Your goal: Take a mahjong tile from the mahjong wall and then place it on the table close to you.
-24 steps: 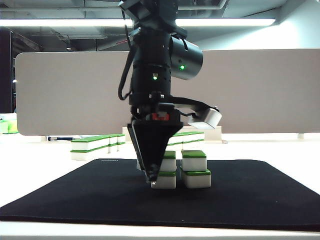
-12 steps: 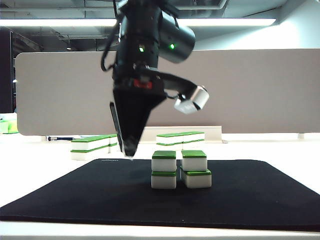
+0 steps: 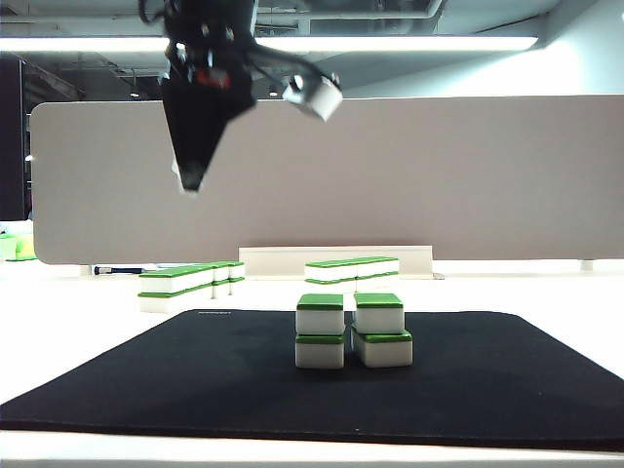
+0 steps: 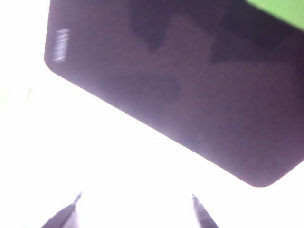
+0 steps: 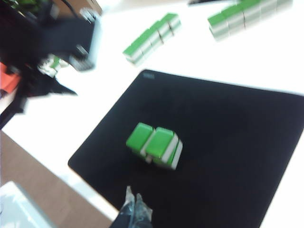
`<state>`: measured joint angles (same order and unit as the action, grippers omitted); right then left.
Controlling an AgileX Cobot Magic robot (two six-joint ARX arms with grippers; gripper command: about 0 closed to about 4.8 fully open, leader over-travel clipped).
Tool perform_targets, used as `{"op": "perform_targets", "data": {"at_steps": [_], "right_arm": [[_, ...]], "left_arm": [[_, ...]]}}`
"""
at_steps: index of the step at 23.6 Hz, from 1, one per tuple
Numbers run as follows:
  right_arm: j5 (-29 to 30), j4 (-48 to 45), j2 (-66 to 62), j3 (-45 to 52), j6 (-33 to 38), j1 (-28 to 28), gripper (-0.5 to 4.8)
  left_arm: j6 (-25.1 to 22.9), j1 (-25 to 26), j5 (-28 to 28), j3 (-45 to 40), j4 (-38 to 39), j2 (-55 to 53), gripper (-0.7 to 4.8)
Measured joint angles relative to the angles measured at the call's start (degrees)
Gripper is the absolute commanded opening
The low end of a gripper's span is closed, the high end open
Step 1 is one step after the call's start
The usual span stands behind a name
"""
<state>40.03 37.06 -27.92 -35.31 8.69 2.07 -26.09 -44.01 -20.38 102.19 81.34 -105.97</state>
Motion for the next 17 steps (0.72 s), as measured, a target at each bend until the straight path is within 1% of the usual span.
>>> {"op": "perform_targets", "data": {"at_steps": [1,2,3,6,12,17], "right_arm": [[0.0,1.1,0.0,0.0,0.0,0.0,-0.01],[-0.1,2.2,0.0,0.0,0.0,0.0,-0.01],[-0.1,3.2,0.0,0.0,0.0,0.0,-0.01],[-0.1,8.3,0.0,0.0,0.0,0.0,-0.01],[-0.2,15.6,0.0,0.0,0.0,0.0,-0.01],[-0.2,18.0,0.0,0.0,0.0,0.0,-0.01]], "left_arm": [[0.0,0.0,-0.1,0.0,0.2,0.6,1.71],[0.0,0.0,-0.1,0.0,0.4,1.3,1.5],[0.0,0.0,-0.1,0.0,0.4,1.9,1.41],[0.3,0.0,-0.2,0.0,0.5,4.2,1.36],[2.2,0.0,-0.2,0.0,0.5,7.0,0.46],[3.5,0.0,-0.2,0.0,0.5,9.8,0.39]]}}
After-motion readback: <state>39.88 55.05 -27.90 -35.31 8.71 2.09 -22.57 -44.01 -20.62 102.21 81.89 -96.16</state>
